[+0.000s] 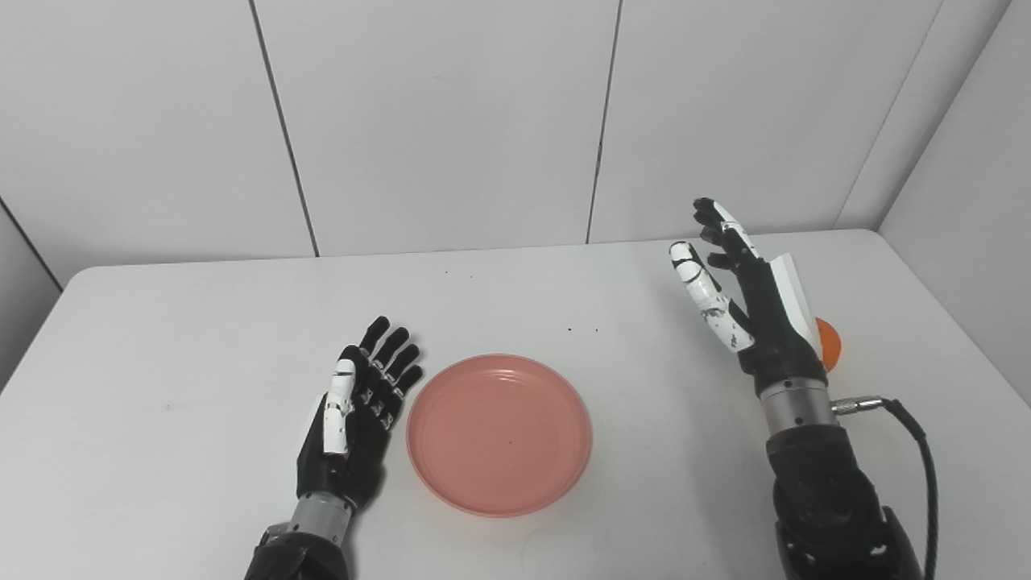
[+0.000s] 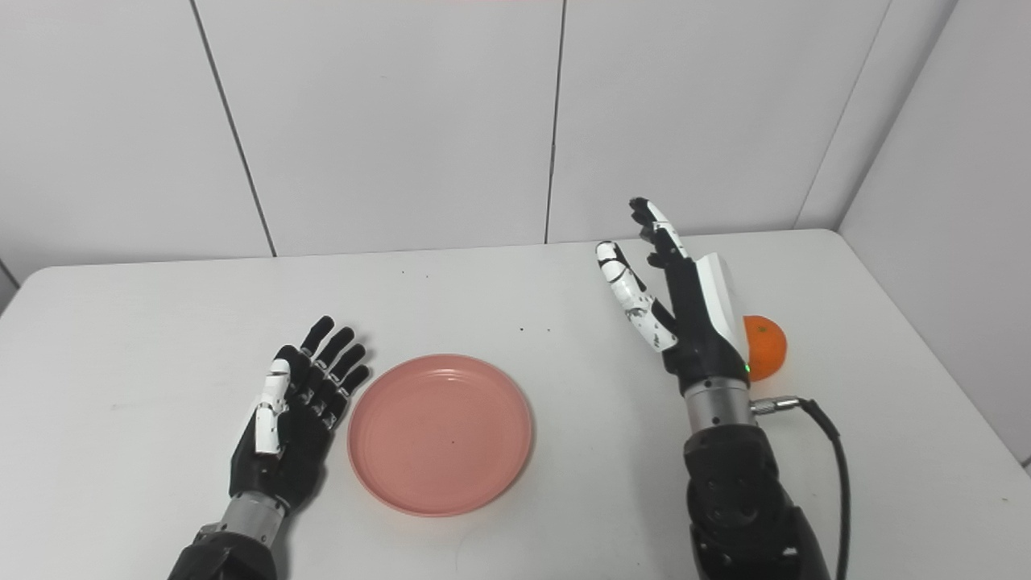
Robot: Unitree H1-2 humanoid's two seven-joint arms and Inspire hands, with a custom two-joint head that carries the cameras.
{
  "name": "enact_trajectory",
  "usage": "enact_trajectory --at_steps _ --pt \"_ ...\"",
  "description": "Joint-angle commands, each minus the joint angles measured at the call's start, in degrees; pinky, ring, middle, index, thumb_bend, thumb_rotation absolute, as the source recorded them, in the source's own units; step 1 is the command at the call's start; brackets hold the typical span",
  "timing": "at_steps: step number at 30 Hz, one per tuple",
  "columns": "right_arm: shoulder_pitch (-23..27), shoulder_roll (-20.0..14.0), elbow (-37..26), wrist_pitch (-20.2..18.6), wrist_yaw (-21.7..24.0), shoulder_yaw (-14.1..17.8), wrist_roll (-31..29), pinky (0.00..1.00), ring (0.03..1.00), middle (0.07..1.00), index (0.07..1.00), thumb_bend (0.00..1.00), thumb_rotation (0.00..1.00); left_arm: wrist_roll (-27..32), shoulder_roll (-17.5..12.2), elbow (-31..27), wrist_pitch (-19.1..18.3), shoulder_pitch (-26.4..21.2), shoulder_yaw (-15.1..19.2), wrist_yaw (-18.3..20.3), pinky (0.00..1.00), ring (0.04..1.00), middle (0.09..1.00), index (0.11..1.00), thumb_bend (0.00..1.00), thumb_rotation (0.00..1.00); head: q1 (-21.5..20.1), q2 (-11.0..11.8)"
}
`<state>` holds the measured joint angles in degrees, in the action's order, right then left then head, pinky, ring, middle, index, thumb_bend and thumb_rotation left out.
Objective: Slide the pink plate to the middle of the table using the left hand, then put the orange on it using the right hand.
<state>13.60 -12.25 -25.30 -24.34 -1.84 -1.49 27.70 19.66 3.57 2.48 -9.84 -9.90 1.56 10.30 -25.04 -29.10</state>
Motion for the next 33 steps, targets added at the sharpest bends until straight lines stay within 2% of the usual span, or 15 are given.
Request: enact_trajectory --at_steps 1,8,12,17,27,33 --pt "2.62 -1.17 -2.91 -1.53 0.15 1.22 3.2 0.8 0.874 0.899 0.892 0.68 0.82 0.19 -0.82 2.36 -0.5 1.33 0.71 0.2 0.95 0.929 0.936 0.928 0.35 1.0 -0.01 -0.07" --pt "3.2 -3.89 -2.56 -2.05 -0.12 3.72 10.06 0.79 0.859 0.881 0.902 0.79 0.59 2.11 -1.95 4.53 0.63 0.97 1.89 1.86 0.95 0.934 0.942 0.938 0.33 1.0 -3.59 1.99" --pt "2.92 -4.82 -0.62 -1.23 -1.37 4.9 13.79 0.76 0.839 0.869 0.902 0.83 0.52 2.67 -2.53 5.35 0.92 0.8 2.42 2.7 0.97 0.941 0.949 0.946 0.31 1.0 -4.74 2.67" --pt "2.31 -5.68 0.49 -1.02 -1.67 6.66 15.26 0.77 0.855 0.889 0.91 0.85 0.48 3.07 -2.53 4.4 -0.66 0.74 3.15 2.1 0.97 0.948 0.953 0.95 0.3 1.0 -6.54 2.51" --pt "0.43 -7.92 4.34 -0.38 -2.49 9.56 15.05 0.77 0.865 0.904 0.911 0.89 0.43 3.94 -4.47 5.51 -0.43 0.12 3.31 3.21 0.99 0.967 0.974 0.969 0.3 1.0 -8.25 2.95" --pt "0.13 -8.77 6.55 -1.48 -2.07 10.0 15.47 0.75 0.856 0.902 0.917 0.92 0.45 4.09 -4.8 5.49 -0.63 0.08 3.52 3.33 1.0 0.97 0.979 0.978 0.3 1.0 -9.03 2.86"
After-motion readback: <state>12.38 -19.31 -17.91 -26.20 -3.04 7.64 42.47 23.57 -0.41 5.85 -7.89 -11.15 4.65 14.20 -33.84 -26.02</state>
